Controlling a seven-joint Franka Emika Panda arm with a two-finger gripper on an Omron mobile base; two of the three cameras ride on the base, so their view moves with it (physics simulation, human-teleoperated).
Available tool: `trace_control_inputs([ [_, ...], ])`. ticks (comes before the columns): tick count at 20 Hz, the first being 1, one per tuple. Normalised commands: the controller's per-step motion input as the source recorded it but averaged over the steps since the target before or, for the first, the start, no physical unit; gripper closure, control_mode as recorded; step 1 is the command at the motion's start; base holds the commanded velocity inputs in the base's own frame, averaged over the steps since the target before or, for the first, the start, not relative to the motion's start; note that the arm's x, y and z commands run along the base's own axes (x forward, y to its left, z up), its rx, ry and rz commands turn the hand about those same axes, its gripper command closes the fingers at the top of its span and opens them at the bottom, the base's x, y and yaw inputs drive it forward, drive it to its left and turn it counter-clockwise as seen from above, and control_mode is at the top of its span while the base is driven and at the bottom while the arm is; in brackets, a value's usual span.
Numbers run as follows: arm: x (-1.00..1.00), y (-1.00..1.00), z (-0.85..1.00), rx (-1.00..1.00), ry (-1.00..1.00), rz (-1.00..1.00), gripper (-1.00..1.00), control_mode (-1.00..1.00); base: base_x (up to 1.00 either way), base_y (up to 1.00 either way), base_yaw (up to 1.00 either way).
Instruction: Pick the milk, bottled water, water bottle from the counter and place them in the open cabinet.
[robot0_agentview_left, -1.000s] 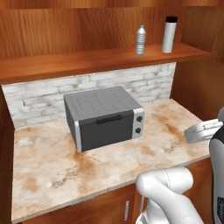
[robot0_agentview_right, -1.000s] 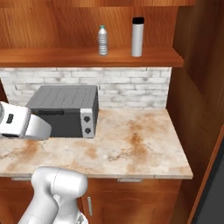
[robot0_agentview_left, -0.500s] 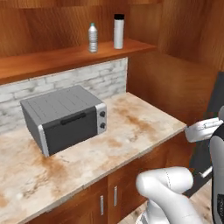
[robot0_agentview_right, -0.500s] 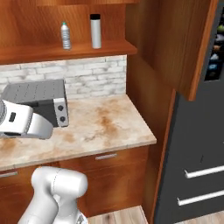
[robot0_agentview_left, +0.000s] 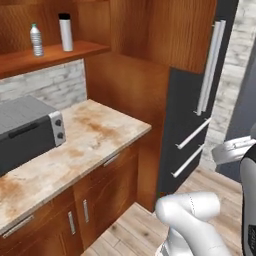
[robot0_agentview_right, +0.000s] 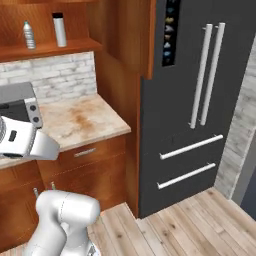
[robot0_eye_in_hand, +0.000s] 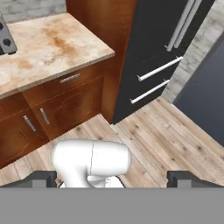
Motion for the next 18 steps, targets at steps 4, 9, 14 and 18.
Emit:
trace_control_inputs([
  [4, 0.00, 0.00, 0.00, 0.00, 0.00, 0.00, -1.00, 1.00, -0.13, -0.72, -0.43],
  [9, 0.00, 0.00, 0.00, 0.00, 0.00, 0.00, -1.00, 1.00, 0.00, -0.74, -0.49],
  [14, 0.00, 0.00, 0.00, 0.00, 0.00, 0.00, -1.00, 1.00, -0.01, -0.76, -0.57],
  [18, 0.00, 0.00, 0.00, 0.00, 0.00, 0.00, -1.00, 1.00, -0.08, -0.74, -0.56],
])
